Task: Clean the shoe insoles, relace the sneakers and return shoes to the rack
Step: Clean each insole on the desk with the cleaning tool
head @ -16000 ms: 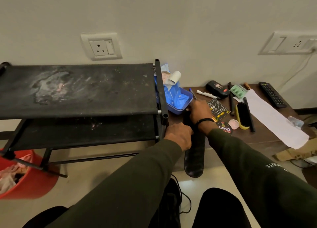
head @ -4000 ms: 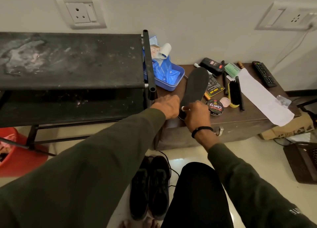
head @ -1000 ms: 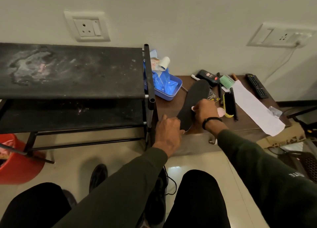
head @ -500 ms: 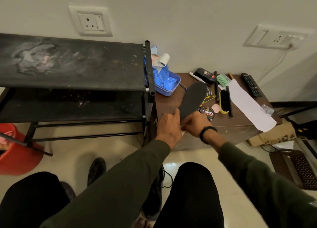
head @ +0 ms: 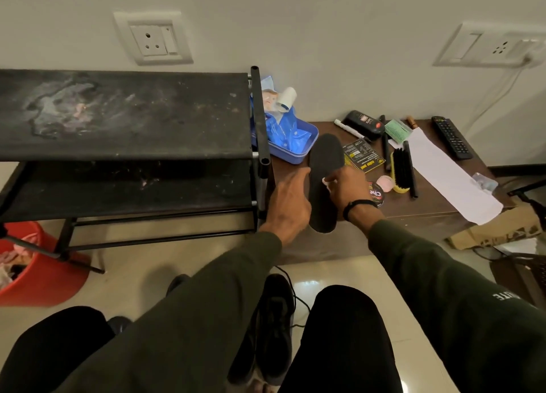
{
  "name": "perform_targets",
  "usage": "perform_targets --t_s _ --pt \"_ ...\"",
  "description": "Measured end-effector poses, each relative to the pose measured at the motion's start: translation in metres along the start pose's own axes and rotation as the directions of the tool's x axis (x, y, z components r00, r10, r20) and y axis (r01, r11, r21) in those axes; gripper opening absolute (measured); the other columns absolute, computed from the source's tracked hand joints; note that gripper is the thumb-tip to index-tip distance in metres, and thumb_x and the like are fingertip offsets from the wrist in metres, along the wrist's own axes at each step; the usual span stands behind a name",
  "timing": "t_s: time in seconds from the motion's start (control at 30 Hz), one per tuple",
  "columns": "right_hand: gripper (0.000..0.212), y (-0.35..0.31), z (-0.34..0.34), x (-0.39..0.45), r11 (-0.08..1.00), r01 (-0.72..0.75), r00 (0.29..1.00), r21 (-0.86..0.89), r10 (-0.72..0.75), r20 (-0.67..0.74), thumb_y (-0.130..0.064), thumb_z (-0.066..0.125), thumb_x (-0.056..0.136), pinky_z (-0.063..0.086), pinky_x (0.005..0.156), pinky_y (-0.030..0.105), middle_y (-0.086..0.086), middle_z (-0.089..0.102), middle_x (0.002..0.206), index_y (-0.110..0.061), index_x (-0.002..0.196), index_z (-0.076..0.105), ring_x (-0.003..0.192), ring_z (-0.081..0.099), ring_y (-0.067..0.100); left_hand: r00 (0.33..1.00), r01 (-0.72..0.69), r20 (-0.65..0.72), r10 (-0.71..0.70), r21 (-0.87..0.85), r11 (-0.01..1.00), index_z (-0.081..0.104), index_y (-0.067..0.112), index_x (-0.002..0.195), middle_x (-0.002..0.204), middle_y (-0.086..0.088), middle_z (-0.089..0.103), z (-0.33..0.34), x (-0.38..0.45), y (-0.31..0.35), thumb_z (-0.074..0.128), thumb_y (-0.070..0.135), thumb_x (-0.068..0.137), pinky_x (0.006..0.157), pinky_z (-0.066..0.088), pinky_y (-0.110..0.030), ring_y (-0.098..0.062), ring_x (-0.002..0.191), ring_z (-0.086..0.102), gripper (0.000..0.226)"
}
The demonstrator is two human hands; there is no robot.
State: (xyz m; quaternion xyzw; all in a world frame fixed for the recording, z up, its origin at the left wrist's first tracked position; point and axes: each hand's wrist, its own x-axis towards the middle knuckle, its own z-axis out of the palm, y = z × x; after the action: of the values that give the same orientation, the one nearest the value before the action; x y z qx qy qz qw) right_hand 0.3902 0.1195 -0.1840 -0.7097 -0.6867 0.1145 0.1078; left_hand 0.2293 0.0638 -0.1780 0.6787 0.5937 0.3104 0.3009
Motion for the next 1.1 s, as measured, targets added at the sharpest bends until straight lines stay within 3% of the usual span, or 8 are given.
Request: perform_targets --t_s 0.13,0.33,0.5,0.6,0.83,0.9,0.97,1.1 --pt "0.019 -0.006 0.0 0.019 0.996 0.049 0.998 -0.072 -0.051 -0.024 -0.012 0.065 0.093 0.05 0.081 0.035 0.016 0.065 0.108 -0.005 0.109 0.072 0.099 0.061 0.033 0.994 0.031 0.106 -0.041 0.095 0.995 0.049 0.013 0.147 0.141 -0.015 0.056 0.006 0.033 0.003 0.051 -0.007 0.088 0.112 0.042 -0.039 -0.03 0.13 0.052 0.063" --pt "0.018 -0.014 0.007 0.002 0.993 0.102 0.989 -0.066 -0.108 -0.104 -0.012 0.061 0.093 0.051 0.075 0.039 0.015 0.064 0.098 -0.004 0.102 0.075 0.091 0.06 0.034 0.969 -0.14 0.247 0.032 0.436 0.889 0.068 0.021 0.125 0.123 -0.013 0.063 0.006 0.059 0.0 0.051 0.011 0.095 0.097 0.049 -0.043 -0.035 0.114 0.053 0.036" --pt "0.014 -0.026 0.029 -0.04 0.989 0.139 0.98 0.043 -0.131 -0.149 -0.009 0.069 0.078 0.05 0.067 0.036 0.016 0.067 0.091 -0.004 0.089 0.076 0.081 0.061 0.035 0.927 -0.069 0.34 -0.156 0.566 0.822 0.061 0.02 0.134 0.14 -0.012 0.044 0.001 0.087 0.025 0.058 0.018 0.095 0.104 0.045 -0.049 -0.038 0.127 0.046 0.039" --pt "0.014 -0.034 0.041 -0.061 0.981 0.165 0.977 0.105 -0.148 -0.153 -0.018 0.065 0.085 0.054 0.072 0.037 0.01 0.069 0.092 -0.011 0.085 0.077 0.083 0.061 0.029 0.906 -0.049 0.363 -0.218 0.601 0.798 0.056 0.014 0.135 0.141 -0.015 0.051 0.001 0.092 0.042 0.056 0.02 0.098 0.103 0.047 -0.048 -0.037 0.128 0.052 0.038" --pt "0.025 -0.05 0.034 -0.099 0.965 0.255 0.965 0.057 -0.251 -0.079 0.01 0.063 0.077 0.058 0.066 0.043 0.02 0.07 0.087 0.001 0.098 0.073 0.078 0.065 0.038 0.888 -0.113 0.396 -0.234 0.681 0.724 0.049 0.012 0.136 0.141 -0.018 0.052 0.007 0.064 0.052 0.054 0.026 0.099 0.101 0.046 -0.047 -0.037 0.128 0.053 0.041" --pt "0.017 -0.048 0.029 -0.113 0.972 0.195 0.976 0.135 -0.205 0.068 0.004 0.063 0.079 0.057 0.068 0.039 0.015 0.072 0.081 -0.005 0.087 0.075 0.075 0.066 0.033 0.899 -0.086 0.379 -0.219 0.643 0.761 0.051 0.013 0.136 0.138 -0.018 0.052 0.009 0.054 0.043 0.051 0.041 0.099 0.1 0.047 -0.046 -0.038 0.125 0.054 0.046" --pt "0.011 -0.037 0.02 -0.126 0.973 0.063 0.977 0.224 -0.105 0.183 -0.009 0.069 0.082 0.048 0.068 0.026 0.006 0.074 0.079 -0.014 0.078 0.078 0.075 0.066 0.022 0.911 -0.096 0.365 -0.191 0.639 0.763 0.043 0.015 0.146 0.14 -0.018 0.047 0.013 0.043 0.031 0.053 0.062 0.093 0.099 0.045 -0.046 -0.038 0.126 0.051 0.072" --pt "0.002 -0.003 -0.019 -0.126 0.908 -0.097 0.995 0.407 0.076 0.068 -0.022 0.081 0.081 0.05 0.065 0.02 -0.007 0.074 0.077 -0.022 0.08 0.079 0.073 0.067 0.006 0.94 -0.076 0.302 -0.158 0.638 0.767 0.023 0.019 0.159 0.148 -0.016 0.036 0.02 0.02 0.017 0.057 0.072 0.086 0.1 0.044 -0.046 -0.039 0.129 0.045 0.096"
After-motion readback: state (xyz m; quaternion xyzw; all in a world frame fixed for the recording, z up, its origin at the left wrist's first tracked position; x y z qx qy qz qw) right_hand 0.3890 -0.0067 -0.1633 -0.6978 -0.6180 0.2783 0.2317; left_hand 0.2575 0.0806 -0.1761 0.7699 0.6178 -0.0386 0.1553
